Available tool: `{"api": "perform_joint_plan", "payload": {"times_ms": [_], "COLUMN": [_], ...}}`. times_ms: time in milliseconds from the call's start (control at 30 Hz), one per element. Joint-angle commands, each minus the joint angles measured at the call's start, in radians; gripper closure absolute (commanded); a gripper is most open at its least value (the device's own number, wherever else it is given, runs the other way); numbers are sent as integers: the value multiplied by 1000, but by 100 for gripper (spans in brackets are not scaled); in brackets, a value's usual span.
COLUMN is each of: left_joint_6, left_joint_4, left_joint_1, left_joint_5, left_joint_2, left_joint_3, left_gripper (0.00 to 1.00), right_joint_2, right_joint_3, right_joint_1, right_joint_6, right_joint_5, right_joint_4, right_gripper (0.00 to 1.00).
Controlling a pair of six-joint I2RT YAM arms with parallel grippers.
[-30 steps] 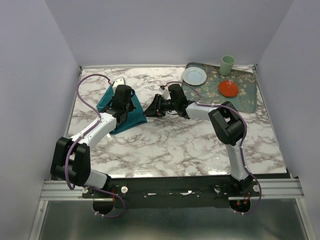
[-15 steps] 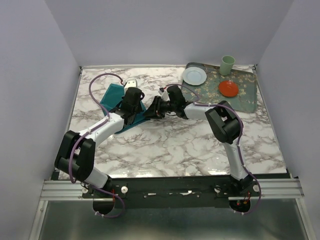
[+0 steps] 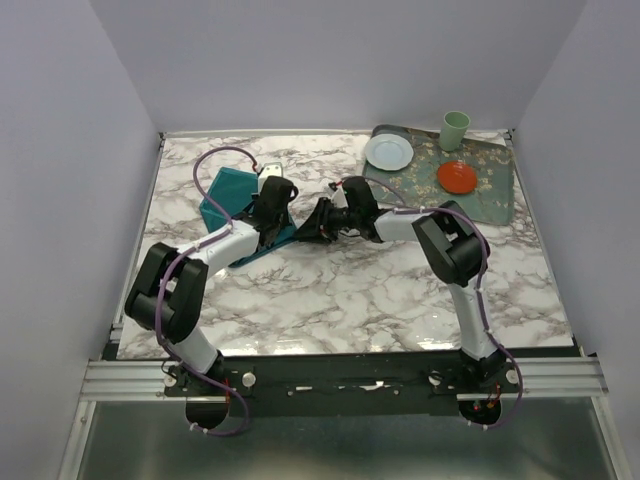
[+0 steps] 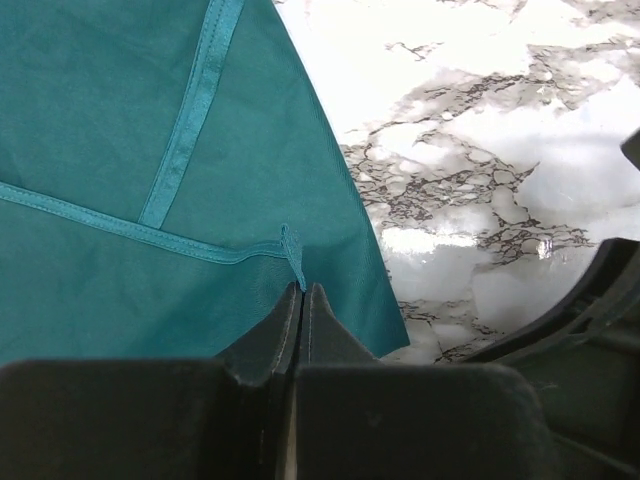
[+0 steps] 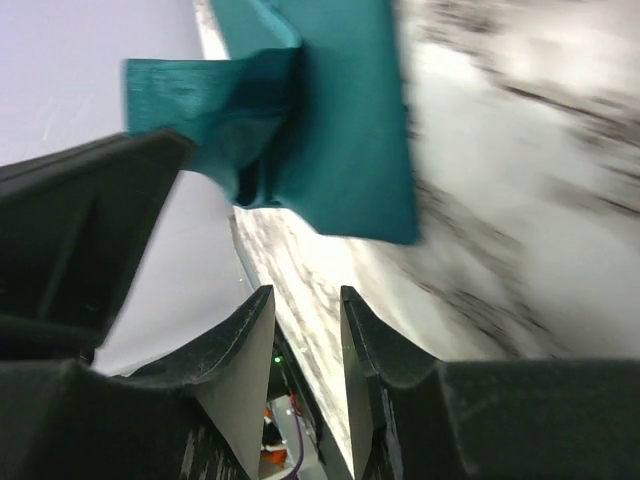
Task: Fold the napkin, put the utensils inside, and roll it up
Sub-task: Fold the napkin
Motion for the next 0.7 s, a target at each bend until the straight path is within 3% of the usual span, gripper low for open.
{"api": "perform_joint_plan", "payload": {"times_ms": [0, 300, 433, 600, 667], "left_joint_6": [2, -37, -54, -95, -112], "left_joint_4": [31, 54, 54, 3, -41], "left_joint_1": [-8, -10, -8, 24, 36], "left_joint_5": [-1, 106, 140, 257, 301], "left_joint_2": [24, 64, 46, -70, -131], "left_joint_3": [27, 15, -2, 22, 19], "left_gripper": [94, 84, 57, 44, 42], "right_joint_2": [-83, -138, -150, -136, -141], "right_joint_3": [-91, -144, -133, -52, -21], "right_joint_1": [-50, -75, -76, -76, -78], "right_joint_6": [-1, -31, -76, -217, -286], "right_joint_5": [-15, -6, 4, 4, 8], "right_joint_4": [43, 45, 21, -114, -157], "right_gripper": [60, 60, 60, 59, 51]}}
